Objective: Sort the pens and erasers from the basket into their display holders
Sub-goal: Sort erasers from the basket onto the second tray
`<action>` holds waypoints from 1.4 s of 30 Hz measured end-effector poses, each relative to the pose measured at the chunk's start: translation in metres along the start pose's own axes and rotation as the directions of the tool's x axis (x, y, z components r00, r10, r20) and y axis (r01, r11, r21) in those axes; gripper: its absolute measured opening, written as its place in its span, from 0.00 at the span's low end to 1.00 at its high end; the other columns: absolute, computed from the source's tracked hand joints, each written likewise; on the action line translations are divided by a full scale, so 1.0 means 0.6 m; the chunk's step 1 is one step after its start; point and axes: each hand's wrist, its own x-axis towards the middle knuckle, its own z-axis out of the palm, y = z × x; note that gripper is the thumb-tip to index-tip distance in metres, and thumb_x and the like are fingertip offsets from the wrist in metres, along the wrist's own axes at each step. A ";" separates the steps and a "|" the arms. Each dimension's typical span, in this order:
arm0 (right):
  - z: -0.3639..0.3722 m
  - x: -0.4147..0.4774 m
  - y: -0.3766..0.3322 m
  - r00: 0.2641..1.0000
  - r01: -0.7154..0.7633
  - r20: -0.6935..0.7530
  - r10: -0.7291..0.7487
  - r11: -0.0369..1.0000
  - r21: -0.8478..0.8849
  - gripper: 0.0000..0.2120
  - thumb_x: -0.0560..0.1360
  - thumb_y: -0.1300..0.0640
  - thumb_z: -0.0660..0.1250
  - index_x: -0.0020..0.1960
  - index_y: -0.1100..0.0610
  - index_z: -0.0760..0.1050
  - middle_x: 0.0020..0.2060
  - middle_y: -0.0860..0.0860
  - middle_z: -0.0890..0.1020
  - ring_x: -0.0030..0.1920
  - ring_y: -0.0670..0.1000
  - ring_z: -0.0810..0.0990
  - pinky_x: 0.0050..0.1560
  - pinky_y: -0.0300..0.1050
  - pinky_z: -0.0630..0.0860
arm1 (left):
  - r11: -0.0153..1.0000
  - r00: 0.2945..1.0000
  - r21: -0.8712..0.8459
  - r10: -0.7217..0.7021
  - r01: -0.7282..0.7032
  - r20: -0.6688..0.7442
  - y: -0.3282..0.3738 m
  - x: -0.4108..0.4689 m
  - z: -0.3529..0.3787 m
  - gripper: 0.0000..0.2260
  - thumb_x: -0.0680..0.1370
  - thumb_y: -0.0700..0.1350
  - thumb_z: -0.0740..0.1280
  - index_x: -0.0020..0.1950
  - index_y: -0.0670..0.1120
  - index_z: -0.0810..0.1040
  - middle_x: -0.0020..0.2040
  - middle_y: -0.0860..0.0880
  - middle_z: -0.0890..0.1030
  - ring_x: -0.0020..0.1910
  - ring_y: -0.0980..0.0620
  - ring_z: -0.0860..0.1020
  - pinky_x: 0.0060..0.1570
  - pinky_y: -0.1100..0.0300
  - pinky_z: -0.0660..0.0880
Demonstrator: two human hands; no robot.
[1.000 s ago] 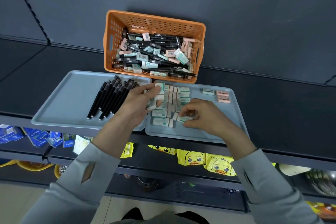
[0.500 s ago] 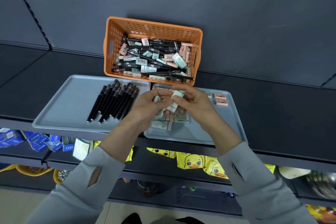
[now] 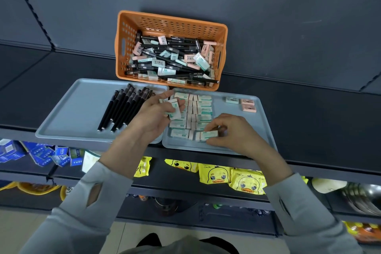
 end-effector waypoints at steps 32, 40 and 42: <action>0.026 0.082 0.025 0.951 0.032 -0.297 -0.092 0.979 -0.200 0.14 0.74 0.63 0.72 0.59 0.57 0.81 0.54 0.54 0.78 0.45 0.52 0.79 0.52 0.41 0.74 | 0.997 0.997 -0.025 -0.070 0.069 -0.042 0.012 -0.006 0.002 0.23 0.77 0.23 0.55 0.70 0.38 0.69 0.62 0.36 0.74 0.59 0.41 0.78 0.59 0.49 0.76; 0.055 0.120 0.024 0.836 0.093 -0.475 -0.273 0.925 -0.368 0.12 0.68 0.75 0.70 0.47 0.63 0.83 0.45 0.57 0.81 0.43 0.60 0.80 0.43 0.52 0.80 | 0.999 0.999 -0.014 -0.041 0.041 0.004 0.006 -0.001 0.000 0.20 0.75 0.24 0.62 0.65 0.37 0.74 0.51 0.41 0.81 0.50 0.46 0.83 0.55 0.55 0.79; 0.057 0.118 0.024 0.809 0.104 -0.494 -0.318 0.905 -0.412 0.12 0.69 0.74 0.70 0.47 0.62 0.83 0.44 0.56 0.82 0.42 0.59 0.80 0.41 0.51 0.80 | 0.995 1.000 0.098 -0.025 0.024 0.006 0.003 0.001 -0.001 0.22 0.73 0.24 0.65 0.66 0.38 0.75 0.53 0.42 0.81 0.52 0.47 0.82 0.53 0.58 0.80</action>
